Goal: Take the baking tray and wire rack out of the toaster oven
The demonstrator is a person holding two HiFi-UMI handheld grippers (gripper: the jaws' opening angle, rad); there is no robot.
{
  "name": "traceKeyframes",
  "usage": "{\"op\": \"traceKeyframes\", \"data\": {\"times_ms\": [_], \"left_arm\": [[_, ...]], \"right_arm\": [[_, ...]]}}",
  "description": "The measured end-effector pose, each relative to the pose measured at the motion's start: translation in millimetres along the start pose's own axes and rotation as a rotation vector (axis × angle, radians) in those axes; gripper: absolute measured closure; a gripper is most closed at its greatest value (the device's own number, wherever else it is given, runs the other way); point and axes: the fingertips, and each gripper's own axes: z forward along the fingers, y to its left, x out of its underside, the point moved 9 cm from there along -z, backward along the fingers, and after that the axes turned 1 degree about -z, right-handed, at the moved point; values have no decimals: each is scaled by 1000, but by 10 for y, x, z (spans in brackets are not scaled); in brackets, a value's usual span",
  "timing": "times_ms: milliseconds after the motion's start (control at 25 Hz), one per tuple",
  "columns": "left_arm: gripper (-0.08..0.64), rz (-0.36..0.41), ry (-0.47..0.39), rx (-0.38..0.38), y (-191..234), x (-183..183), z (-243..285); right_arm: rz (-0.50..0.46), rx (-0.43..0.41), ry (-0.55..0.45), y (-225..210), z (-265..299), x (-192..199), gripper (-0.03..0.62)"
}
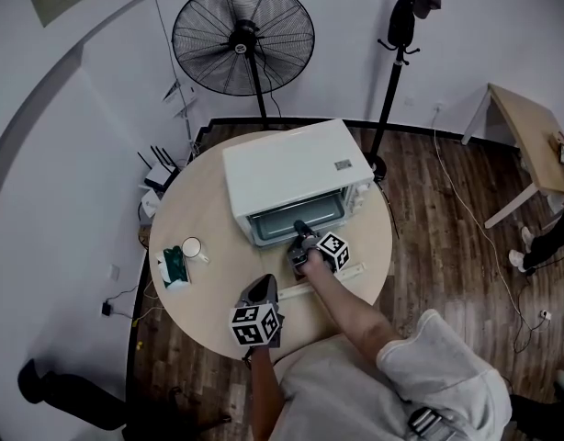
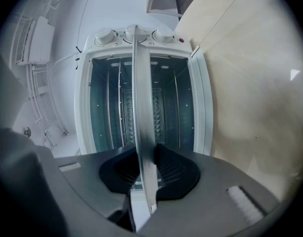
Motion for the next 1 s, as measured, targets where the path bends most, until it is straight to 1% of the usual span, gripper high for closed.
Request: {"op": "traceKeyframes", "data": {"times_ms": [200, 600, 1000], "left_arm": [[503, -1, 8, 0, -19, 28, -31], [503, -1, 26, 0, -32, 147, -83], [503, -9, 30, -3, -43, 217, -136]], "right_arm": [[0, -4, 7, 9, -88, 5, 526], [-29, -24, 12, -53, -318, 37, 526], [-22, -38, 23, -85, -506, 67, 525]]}}
